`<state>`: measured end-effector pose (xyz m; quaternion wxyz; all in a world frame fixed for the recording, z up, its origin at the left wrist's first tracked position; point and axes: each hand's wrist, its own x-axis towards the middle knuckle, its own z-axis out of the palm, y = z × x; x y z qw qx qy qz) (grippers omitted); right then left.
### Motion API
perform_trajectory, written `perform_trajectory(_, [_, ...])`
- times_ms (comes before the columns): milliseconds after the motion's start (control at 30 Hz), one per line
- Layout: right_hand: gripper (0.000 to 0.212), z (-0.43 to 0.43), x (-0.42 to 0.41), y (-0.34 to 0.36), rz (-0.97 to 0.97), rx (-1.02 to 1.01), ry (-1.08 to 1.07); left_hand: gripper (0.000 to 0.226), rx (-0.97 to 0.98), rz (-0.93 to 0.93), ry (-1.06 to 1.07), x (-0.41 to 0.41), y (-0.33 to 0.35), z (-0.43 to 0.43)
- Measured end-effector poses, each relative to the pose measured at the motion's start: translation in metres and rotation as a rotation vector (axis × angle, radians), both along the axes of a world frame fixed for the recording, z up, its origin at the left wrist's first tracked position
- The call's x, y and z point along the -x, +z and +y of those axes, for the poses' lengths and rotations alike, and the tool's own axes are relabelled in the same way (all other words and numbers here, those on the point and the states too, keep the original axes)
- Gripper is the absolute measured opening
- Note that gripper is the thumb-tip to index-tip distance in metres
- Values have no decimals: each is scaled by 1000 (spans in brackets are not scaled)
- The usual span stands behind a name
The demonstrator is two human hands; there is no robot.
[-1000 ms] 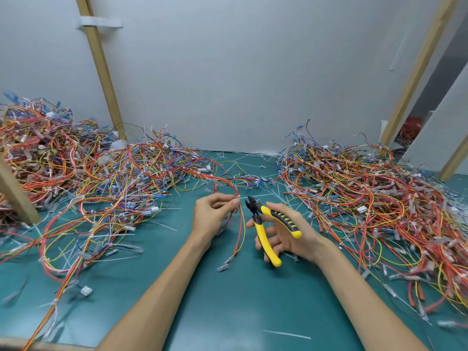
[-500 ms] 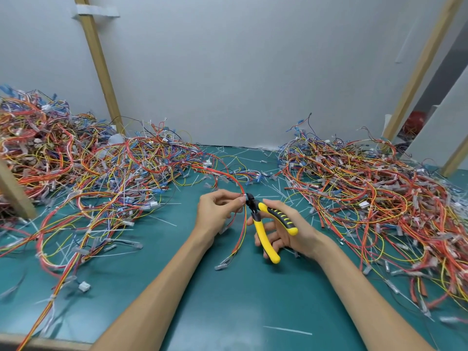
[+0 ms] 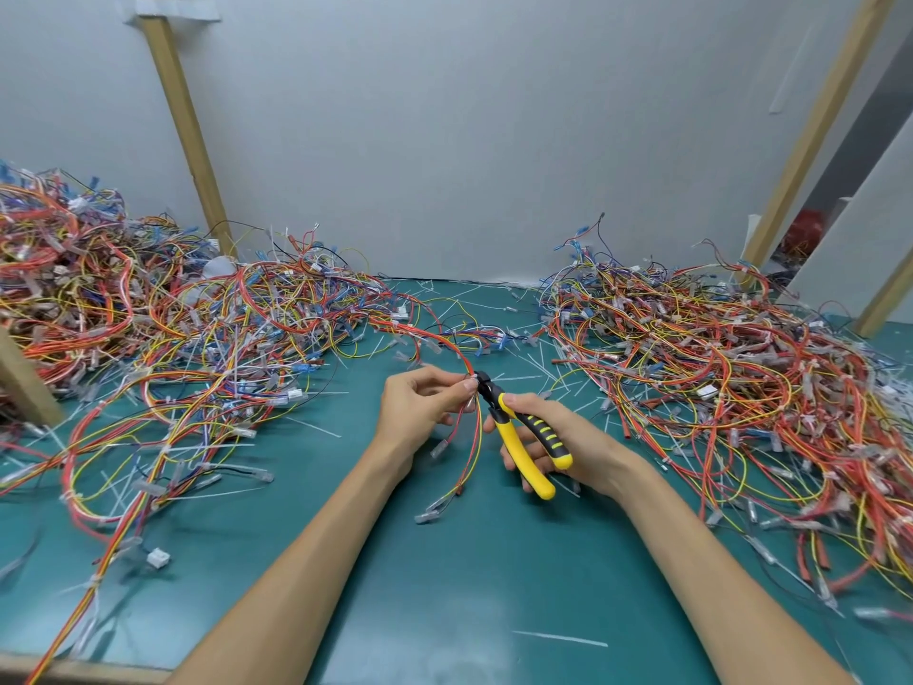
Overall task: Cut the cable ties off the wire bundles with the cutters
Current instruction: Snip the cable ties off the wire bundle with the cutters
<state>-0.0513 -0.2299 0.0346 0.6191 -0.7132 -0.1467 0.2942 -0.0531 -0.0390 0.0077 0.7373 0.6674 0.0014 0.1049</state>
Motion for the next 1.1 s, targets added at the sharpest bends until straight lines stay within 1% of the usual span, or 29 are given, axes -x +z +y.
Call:
perform_trajectory(233, [35, 2, 0, -2, -79, -5, -11, 14, 64, 47, -22, 1, 4, 0])
perform_trajectory(300, [35, 4, 0, -3, -109, 11, -19, 14, 80, 54, -45, 2, 5, 0])
perform_trajectory(367, [38, 5, -1, -4, -142, 31, -29, 14, 77, 65, -67, 2, 6, -1])
perform_trajectory(467, [29, 5, -2, -6, -169, 47, -19, 13, 60, 72, -78, 2, 6, -1])
perform_trajectory(533, [27, 4, -1, -5, -187, 62, -9, 14, 44, 60, -81, 2, 6, 0])
perform_trajectory(600, [22, 4, -3, -6, -242, 84, -5, 12, 17, 25, -65, 2, 7, 1])
perform_trajectory(633, [17, 4, -4, -7, -300, 104, -10, 11, 14, -2, -50, 2, 7, 1])
perform_trajectory(667, [16, 4, -5, -8, -396, 151, -22, 8, 23, -29, -36, 2, 8, 2])
perform_trajectory(767, [44, 3, -12, -11, -763, 410, -109, 5, 51, -57, -25, 1, 8, 2])
perform_trajectory(800, [50, 1, -13, -11, -829, 486, -138, 5, 43, -50, -31, 1, 7, 1])
perform_trajectory(900, [56, -5, -17, -16, -886, 594, -161, 9, -8, -7, -55, 1, 4, -2])
perform_trajectory(1000, [58, -6, -17, -22, -875, 563, -139, 13, -43, 15, -55, 0, 2, -3])
perform_trajectory(1100, [59, -5, -17, -25, -910, 573, -157, 14, -63, 23, -53, 0, 2, -2])
